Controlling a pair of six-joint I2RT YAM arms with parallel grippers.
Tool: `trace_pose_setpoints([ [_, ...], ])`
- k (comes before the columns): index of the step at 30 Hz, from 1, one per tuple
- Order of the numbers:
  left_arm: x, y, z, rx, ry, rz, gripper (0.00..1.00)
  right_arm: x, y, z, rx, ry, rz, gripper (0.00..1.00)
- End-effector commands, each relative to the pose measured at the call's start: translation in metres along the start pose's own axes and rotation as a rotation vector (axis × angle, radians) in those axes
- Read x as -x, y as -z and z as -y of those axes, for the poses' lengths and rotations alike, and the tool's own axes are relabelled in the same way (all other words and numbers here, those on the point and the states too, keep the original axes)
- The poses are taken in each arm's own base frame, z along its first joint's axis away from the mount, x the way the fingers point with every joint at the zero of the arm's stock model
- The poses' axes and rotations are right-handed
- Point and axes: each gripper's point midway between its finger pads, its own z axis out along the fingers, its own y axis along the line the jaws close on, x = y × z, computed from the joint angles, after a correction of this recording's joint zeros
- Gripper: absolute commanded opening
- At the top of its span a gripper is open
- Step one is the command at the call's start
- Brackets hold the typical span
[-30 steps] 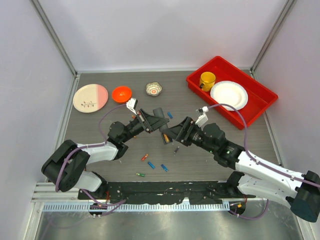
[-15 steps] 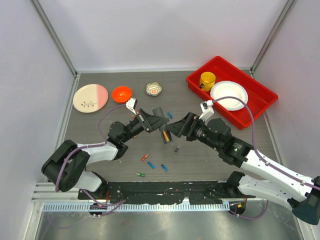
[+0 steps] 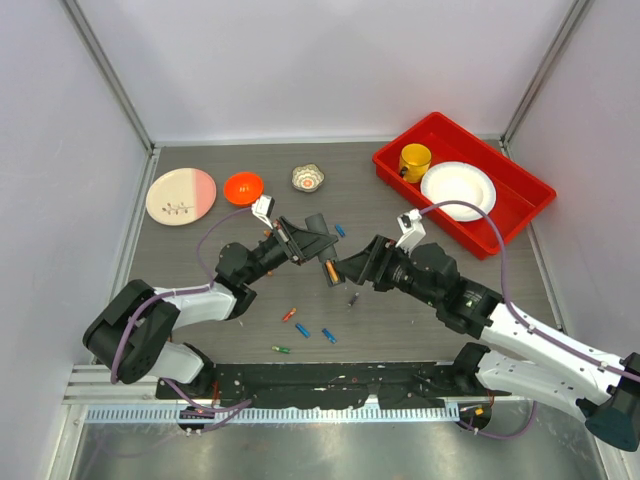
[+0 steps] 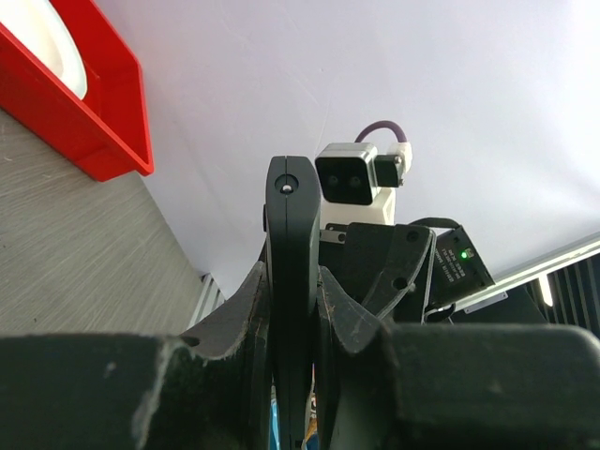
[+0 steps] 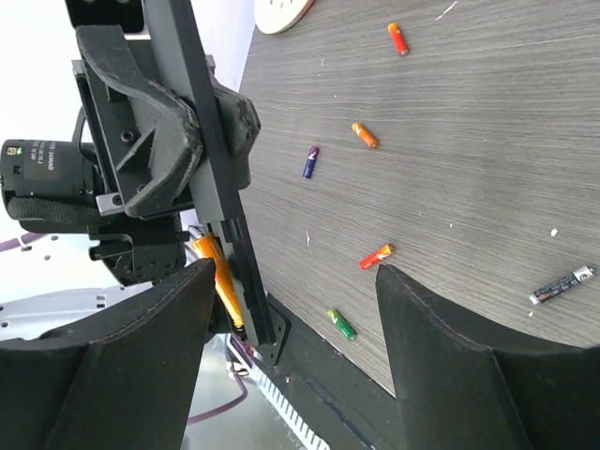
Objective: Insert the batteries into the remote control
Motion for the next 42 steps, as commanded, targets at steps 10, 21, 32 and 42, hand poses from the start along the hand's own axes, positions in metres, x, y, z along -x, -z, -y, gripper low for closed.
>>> trace_pose_setpoints([
  [10, 0.018, 0.0, 0.079, -0.293, -0.137, 0.071, 0.0, 0.0, -0.003, 0.002, 0.006, 0.0, 0.007, 0.74],
  [21, 0.019, -0.001, 0.078, -0.291, -0.136, 0.072, 0.0, -0.008, -0.007, 0.007, -0.003, -0.016, -0.018, 0.73],
  [32, 0.019, -0.002, 0.076, -0.286, -0.132, 0.075, 0.0, -0.011, -0.009, 0.011, -0.012, -0.025, -0.024, 0.73],
  [42, 0.018, -0.001, 0.066, -0.261, -0.13, 0.076, 0.0, 0.025, 0.01, -0.007, -0.047, 0.051, 0.067, 0.79],
])
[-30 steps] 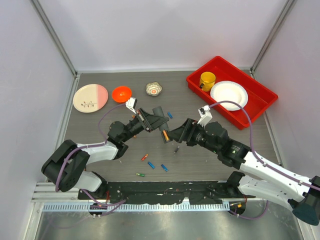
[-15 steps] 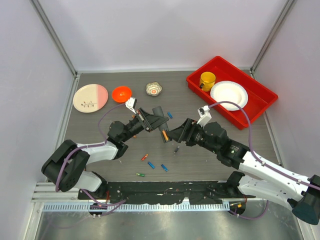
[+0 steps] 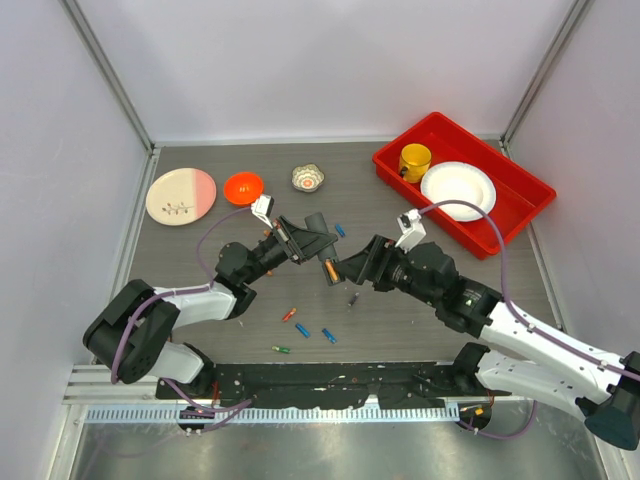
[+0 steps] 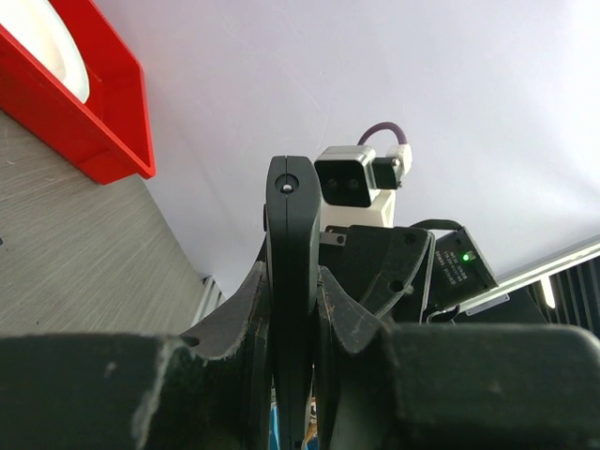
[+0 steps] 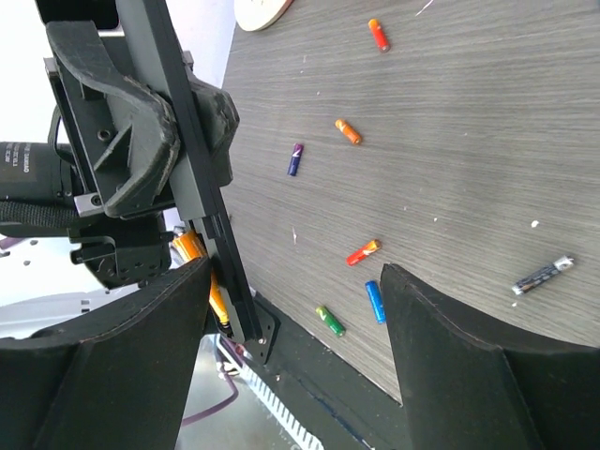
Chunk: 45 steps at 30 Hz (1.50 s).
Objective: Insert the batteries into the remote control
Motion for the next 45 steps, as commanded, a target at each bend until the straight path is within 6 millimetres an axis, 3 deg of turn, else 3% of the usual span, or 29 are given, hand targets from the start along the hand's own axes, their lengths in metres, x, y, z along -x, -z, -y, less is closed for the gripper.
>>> trace_pose_setpoints([
  [1, 0.016, 0.0, 0.065, -0.259, -0.124, 0.071, 0.0, 0.032, 0.014, -0.016, -0.018, 0.06, 0.088, 0.79],
  [7, 0.015, 0.0, 0.061, -0.248, -0.116, 0.068, 0.0, 0.05, 0.026, -0.019, -0.068, 0.144, 0.123, 0.79],
  [8, 0.016, -0.002, 0.058, -0.242, -0.104, 0.069, 0.0, 0.057, 0.029, -0.027, -0.06, 0.184, 0.133, 0.79],
  [13, 0.015, -0.014, 0.028, -0.12, -0.031, 0.043, 0.0, 0.058, 0.025, -0.025, -0.175, 0.35, 0.048, 0.72],
  [14, 0.015, -0.016, 0.024, -0.098, -0.028, 0.042, 0.0, 0.068, 0.028, -0.035, -0.185, 0.374, 0.075, 0.72],
  [17, 0.017, -0.02, 0.002, 0.013, -0.019, 0.045, 0.0, 0.065, 0.026, -0.04, -0.249, 0.496, 0.058, 0.7],
  [21, 0.017, -0.021, -0.027, 0.17, 0.001, 0.038, 0.0, 0.045, 0.016, -0.042, -0.329, 0.645, -0.009, 0.69],
  [25, 0.018, -0.021, -0.036, 0.225, -0.002, 0.039, 0.0, 0.038, 0.009, -0.048, -0.318, 0.665, -0.018, 0.69],
  [37, 0.017, -0.021, -0.031, 0.183, 0.008, 0.046, 0.0, 0.01, -0.01, -0.049, -0.31, 0.7, -0.077, 0.68],
  [45, 0.019, -0.022, -0.019, 0.127, 0.006, 0.05, 0.0, 0.006, -0.022, -0.044, -0.339, 0.722, -0.081, 0.65],
])
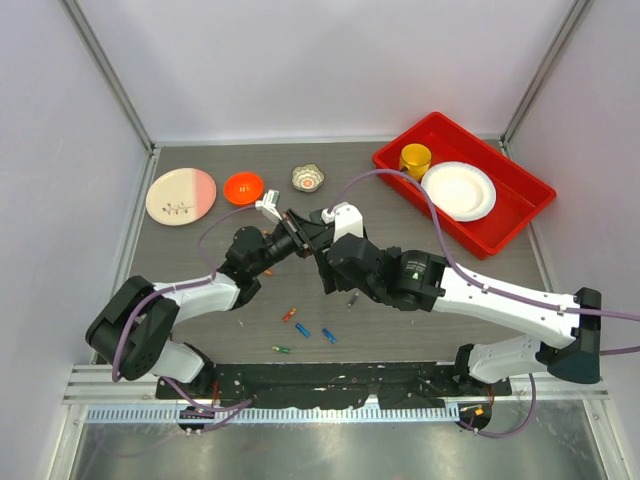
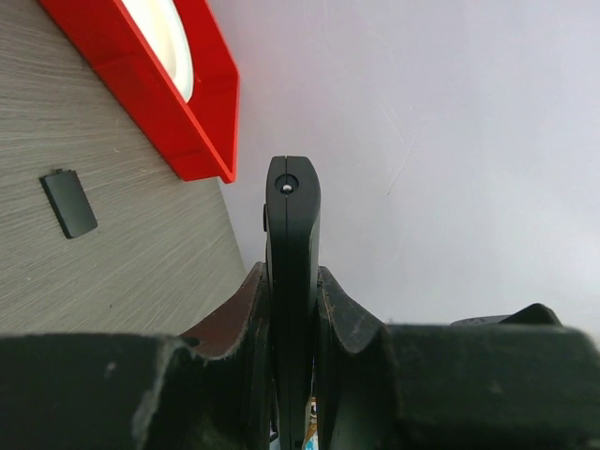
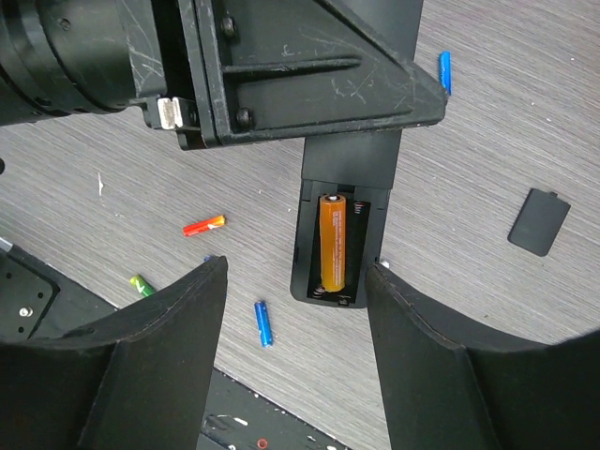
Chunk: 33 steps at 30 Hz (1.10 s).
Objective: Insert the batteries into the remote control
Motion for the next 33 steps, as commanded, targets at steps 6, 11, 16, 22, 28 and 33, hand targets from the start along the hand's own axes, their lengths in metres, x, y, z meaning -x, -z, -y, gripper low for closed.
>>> trace_pose_setpoints([
  [6, 0.006, 0.0, 0.032, -0.118, -0.03, 0.019, 0.0, 0.021, -0.004, -0.005, -0.016, -0.003, 0.066, 0.63],
  [11, 0.005, 0.0, 0.03, -0.117, -0.031, 0.017, 0.0, 0.02, -0.006, -0.007, -0.016, -0.002, 0.065, 0.62],
  [16, 0.005, 0.0, 0.029, -0.114, -0.03, 0.018, 0.0, 0.019, -0.008, -0.008, -0.013, -0.001, 0.061, 0.6],
  [22, 0.005, -0.001, 0.027, -0.108, -0.029, 0.018, 0.0, 0.026, -0.005, -0.006, -0.02, -0.016, 0.087, 0.61],
  [28, 0.004, -0.002, 0.024, -0.102, -0.028, 0.014, 0.0, 0.03, -0.002, -0.008, -0.014, -0.025, 0.1, 0.63],
  [33, 0.004, -0.002, 0.021, -0.096, -0.028, 0.013, 0.0, 0.03, -0.004, -0.008, -0.015, -0.026, 0.099, 0.64],
])
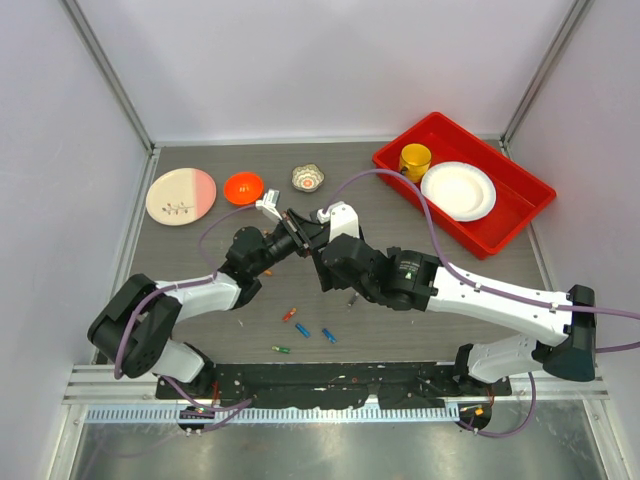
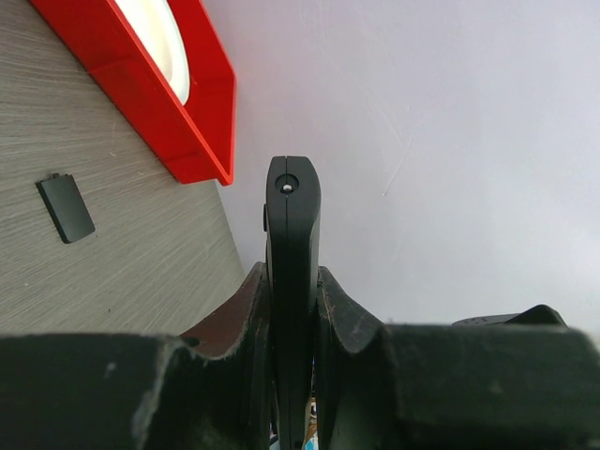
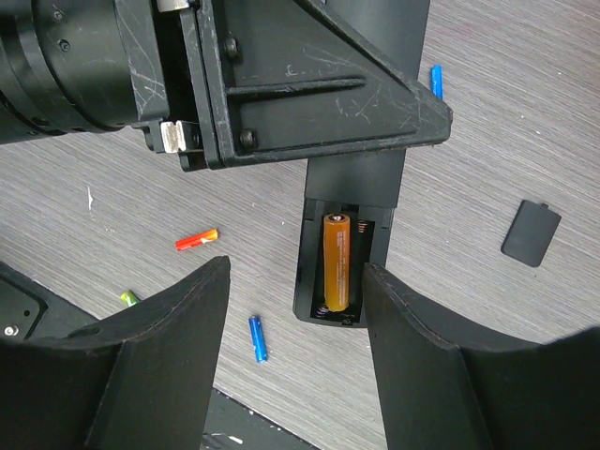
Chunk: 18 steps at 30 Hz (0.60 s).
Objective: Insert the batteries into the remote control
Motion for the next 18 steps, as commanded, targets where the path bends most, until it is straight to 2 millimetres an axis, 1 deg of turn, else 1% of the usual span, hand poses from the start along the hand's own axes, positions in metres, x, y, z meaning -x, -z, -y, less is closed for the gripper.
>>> trace_pose_setpoints([
  [1, 0.0032, -0.0009, 0.0187, -0.073, -0.025, 0.01, 0.0, 0.0286, 0.0081, -0.0072, 0.017, -0.05, 0.085, 0.64],
  [6, 0.0027, -0.001, 0.0157, -0.064, -0.025, 0.01, 0.0, 0.0292, 0.0085, -0.0082, 0.02, -0.049, 0.087, 0.64],
  [14, 0.0038, -0.0017, 0.0133, -0.05, -0.035, 0.014, 0.0, 0.0205, 0.0057, -0.0096, 0.018, -0.051, 0.067, 0.63],
  [18, 0.0033, -0.0016, 0.0113, -0.039, -0.041, 0.011, 0.0, 0.0239, 0.0085, -0.0079, 0.013, -0.063, 0.085, 0.63],
])
